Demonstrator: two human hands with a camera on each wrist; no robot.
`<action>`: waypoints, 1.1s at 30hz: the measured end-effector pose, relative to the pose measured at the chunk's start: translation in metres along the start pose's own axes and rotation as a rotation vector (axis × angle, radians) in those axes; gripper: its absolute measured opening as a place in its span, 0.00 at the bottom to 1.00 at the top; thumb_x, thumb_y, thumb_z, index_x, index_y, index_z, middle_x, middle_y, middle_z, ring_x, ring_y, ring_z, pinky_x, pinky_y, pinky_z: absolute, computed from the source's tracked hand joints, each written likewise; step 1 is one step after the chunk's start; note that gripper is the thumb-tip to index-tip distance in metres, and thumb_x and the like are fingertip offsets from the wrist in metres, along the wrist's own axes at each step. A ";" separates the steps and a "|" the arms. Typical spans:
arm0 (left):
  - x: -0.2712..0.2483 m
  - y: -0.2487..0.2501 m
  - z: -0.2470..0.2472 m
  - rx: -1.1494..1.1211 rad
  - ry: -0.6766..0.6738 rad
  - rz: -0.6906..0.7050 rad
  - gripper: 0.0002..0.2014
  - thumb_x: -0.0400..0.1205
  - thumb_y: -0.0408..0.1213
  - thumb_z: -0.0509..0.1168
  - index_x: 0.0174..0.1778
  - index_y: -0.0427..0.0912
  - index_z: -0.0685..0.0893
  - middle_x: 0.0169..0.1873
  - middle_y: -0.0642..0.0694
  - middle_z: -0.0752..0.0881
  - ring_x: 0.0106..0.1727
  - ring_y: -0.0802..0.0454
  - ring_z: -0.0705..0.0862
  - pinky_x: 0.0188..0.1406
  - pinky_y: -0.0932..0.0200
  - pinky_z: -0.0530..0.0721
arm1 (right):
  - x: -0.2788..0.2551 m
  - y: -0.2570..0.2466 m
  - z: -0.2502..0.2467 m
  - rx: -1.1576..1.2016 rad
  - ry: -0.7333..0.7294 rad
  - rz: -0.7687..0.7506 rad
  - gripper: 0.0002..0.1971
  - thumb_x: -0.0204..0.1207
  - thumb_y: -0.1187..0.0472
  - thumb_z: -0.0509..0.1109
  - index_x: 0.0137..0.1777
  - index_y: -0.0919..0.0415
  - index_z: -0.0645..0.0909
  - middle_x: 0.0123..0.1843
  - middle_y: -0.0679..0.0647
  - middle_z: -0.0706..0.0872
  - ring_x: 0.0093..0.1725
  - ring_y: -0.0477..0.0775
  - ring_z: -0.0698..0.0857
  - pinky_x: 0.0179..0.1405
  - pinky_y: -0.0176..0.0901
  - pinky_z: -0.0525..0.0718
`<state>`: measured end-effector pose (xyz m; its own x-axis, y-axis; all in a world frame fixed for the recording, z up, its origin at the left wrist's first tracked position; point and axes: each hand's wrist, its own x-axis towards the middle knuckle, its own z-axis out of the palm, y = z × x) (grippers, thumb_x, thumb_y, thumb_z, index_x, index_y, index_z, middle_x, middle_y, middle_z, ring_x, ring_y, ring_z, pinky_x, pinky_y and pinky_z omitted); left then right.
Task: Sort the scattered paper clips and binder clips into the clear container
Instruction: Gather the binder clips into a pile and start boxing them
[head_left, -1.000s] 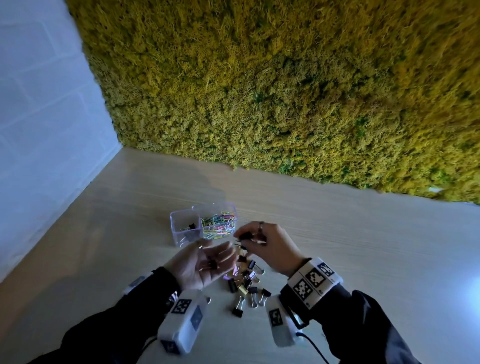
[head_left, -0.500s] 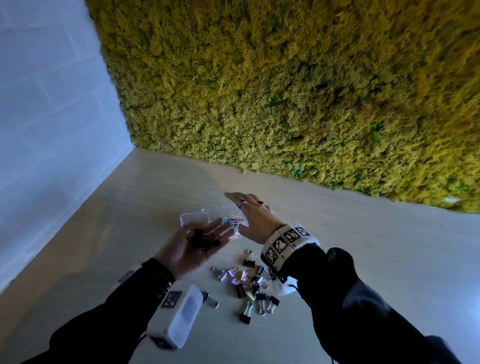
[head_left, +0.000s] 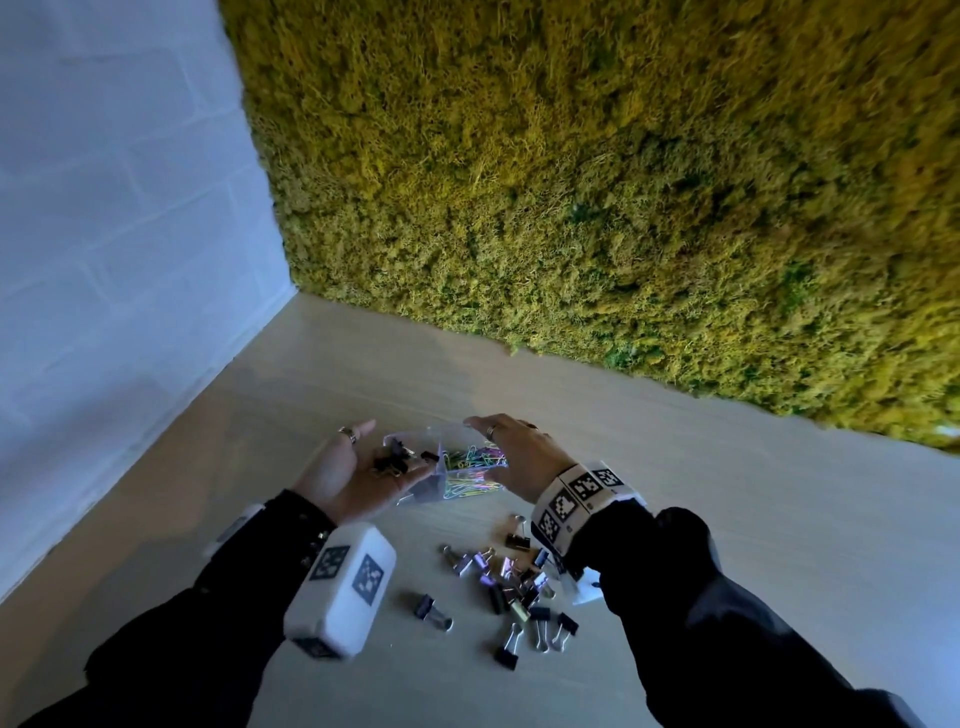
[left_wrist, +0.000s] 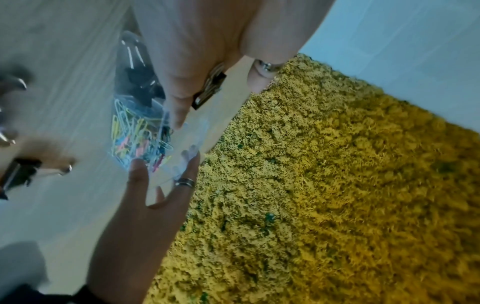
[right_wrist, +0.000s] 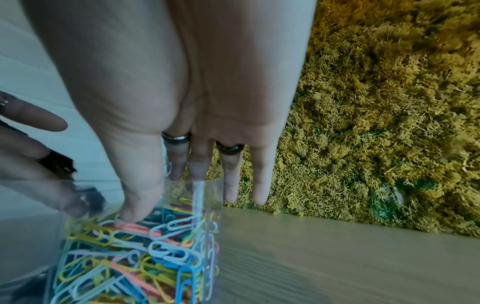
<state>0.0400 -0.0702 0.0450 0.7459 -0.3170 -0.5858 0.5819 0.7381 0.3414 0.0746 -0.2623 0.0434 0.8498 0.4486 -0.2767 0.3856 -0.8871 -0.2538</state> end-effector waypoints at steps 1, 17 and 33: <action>-0.001 0.002 0.001 0.003 -0.010 -0.015 0.26 0.84 0.46 0.48 0.46 0.21 0.75 0.39 0.27 0.84 0.38 0.32 0.87 0.23 0.43 0.87 | 0.000 0.000 0.001 0.006 -0.004 0.002 0.34 0.76 0.61 0.67 0.78 0.51 0.55 0.78 0.52 0.65 0.72 0.59 0.72 0.69 0.58 0.74; -0.016 -0.013 0.010 0.387 0.123 0.170 0.07 0.82 0.33 0.55 0.51 0.38 0.76 0.30 0.44 0.67 0.32 0.51 0.70 0.29 0.56 0.88 | -0.052 0.035 0.000 0.331 0.331 0.039 0.29 0.78 0.47 0.59 0.78 0.45 0.56 0.78 0.54 0.57 0.74 0.57 0.65 0.73 0.57 0.66; -0.008 -0.101 -0.020 2.259 -0.206 0.164 0.36 0.76 0.37 0.68 0.78 0.47 0.58 0.79 0.42 0.53 0.78 0.46 0.60 0.71 0.61 0.63 | -0.098 0.038 0.080 0.129 -0.144 0.075 0.44 0.57 0.20 0.48 0.75 0.35 0.54 0.78 0.37 0.60 0.75 0.55 0.60 0.74 0.57 0.62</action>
<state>-0.0314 -0.1306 0.0005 0.7359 -0.4898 -0.4674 -0.2776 -0.8479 0.4516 -0.0225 -0.3312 -0.0135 0.8108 0.4009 -0.4265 0.2661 -0.9014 -0.3414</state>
